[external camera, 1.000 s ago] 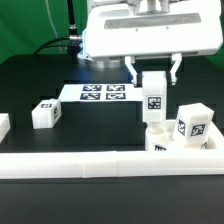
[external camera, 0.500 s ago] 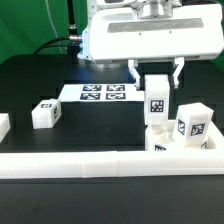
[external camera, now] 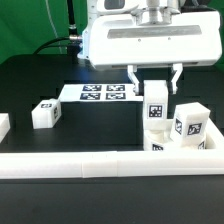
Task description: Assemble stool
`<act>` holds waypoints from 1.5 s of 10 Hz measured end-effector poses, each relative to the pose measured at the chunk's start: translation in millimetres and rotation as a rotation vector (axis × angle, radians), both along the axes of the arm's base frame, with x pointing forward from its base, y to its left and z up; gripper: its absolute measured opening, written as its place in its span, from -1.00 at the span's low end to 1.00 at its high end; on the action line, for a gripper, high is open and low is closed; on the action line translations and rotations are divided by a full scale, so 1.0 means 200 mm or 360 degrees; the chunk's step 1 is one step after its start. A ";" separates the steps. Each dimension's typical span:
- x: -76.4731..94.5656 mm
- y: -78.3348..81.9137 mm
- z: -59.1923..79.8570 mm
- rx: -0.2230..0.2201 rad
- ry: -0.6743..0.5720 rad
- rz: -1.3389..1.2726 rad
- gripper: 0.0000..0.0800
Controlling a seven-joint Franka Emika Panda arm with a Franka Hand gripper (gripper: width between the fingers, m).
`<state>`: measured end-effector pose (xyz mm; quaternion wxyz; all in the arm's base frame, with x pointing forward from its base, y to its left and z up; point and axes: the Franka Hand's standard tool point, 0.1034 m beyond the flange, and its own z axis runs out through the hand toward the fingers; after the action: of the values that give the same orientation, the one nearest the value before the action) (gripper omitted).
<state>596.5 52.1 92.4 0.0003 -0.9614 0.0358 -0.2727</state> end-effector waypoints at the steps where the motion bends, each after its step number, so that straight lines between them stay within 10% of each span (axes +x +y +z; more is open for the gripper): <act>1: 0.00 0.00 0.00 -0.0006 -0.0046 0.0002 -0.16; 3: -0.01 0.01 -0.01 -0.0008 -0.0058 0.0003 -0.16; 7: -0.01 0.00 -0.01 -0.0022 -0.0050 0.0022 0.57; 15: 0.04 -0.02 0.00 -0.0012 0.0066 0.0030 0.62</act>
Offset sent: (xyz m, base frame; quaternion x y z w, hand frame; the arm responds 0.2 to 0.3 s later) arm 0.0000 0.0000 0.0000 0.0000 0.0000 0.0000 1.0000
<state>604.5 48.3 92.9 -0.0015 -0.9671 0.0257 -0.2530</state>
